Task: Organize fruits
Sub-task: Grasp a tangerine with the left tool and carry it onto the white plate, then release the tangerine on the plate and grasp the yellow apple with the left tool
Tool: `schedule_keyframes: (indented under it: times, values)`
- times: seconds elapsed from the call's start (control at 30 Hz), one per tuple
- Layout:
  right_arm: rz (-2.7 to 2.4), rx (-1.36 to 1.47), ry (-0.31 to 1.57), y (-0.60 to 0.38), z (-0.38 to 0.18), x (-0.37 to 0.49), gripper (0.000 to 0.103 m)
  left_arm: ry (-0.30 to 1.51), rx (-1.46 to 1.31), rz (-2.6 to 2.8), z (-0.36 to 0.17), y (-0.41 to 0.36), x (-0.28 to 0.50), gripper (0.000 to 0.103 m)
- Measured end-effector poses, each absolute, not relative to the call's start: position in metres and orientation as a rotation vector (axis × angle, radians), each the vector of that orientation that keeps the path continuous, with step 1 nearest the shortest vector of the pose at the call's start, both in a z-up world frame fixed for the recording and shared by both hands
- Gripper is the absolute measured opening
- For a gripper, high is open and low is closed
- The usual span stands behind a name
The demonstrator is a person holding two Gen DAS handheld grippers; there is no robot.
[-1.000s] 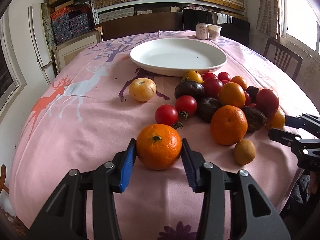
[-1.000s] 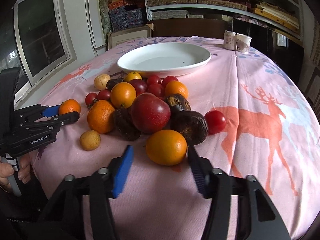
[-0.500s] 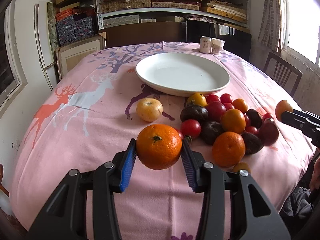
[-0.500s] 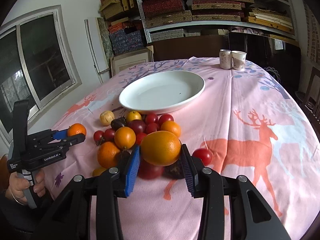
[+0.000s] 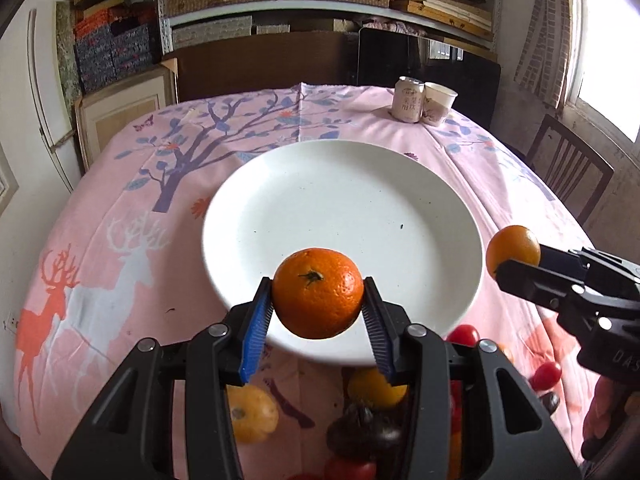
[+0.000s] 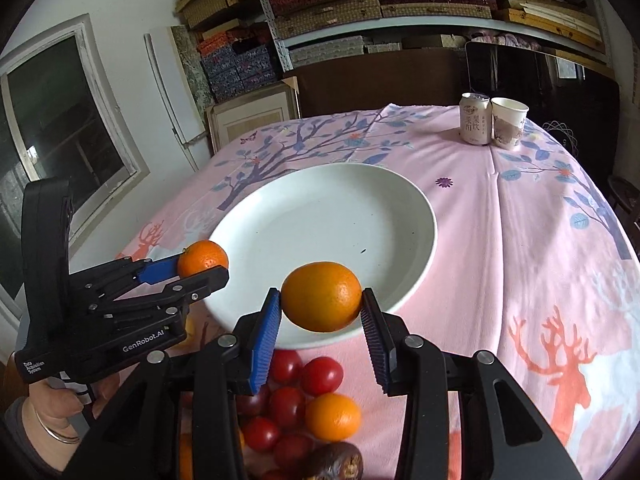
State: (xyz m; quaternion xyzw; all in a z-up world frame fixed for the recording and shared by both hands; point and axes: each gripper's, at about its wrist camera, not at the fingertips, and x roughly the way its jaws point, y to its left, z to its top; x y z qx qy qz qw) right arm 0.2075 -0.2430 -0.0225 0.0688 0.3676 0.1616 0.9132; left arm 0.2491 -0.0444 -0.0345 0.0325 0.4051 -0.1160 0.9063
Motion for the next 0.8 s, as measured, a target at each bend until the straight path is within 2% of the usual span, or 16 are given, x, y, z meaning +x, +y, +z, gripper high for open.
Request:
schedule_keyframes:
  times: [0.1,0.13,0.17,0.23,0.3,0.47,0.8]
  values:
    - [0.334,0.178,0.818,-0.242,-0.030,0.228,0.043,0.896,0.062,-0.223,-0.048,-0.046,0.273,0.045]
    - [0.333,0.188,0.819,-0.242,-0.030,0.230,0.045,0.901,0.048,-0.224,-0.049,-0.043,0.276,0.048]
    - [0.328,0.193,0.811,-0.244,-0.028,0.228,0.052,0.896,0.031,-0.220,-0.047,-0.040,0.276,0.053]
    - [0.320,0.180,0.774,-0.245,-0.022,0.219,0.057,0.852,0.007,-0.205,-0.038,-0.030,0.266,0.078]
    - [0.318,0.155,0.750,-0.246,-0.017,0.206,0.058,0.795,0.010,-0.189,-0.027,-0.023,0.248,0.085]
    - [0.333,0.134,0.710,-0.257,-0.019,0.155,0.058,0.745,0.100,-0.174,-0.020,-0.002,0.195,0.087]
    - [0.350,0.126,0.730,-0.266,-0.054,0.067,0.060,0.809,0.209,-0.110,-0.067,0.027,0.160,0.089]
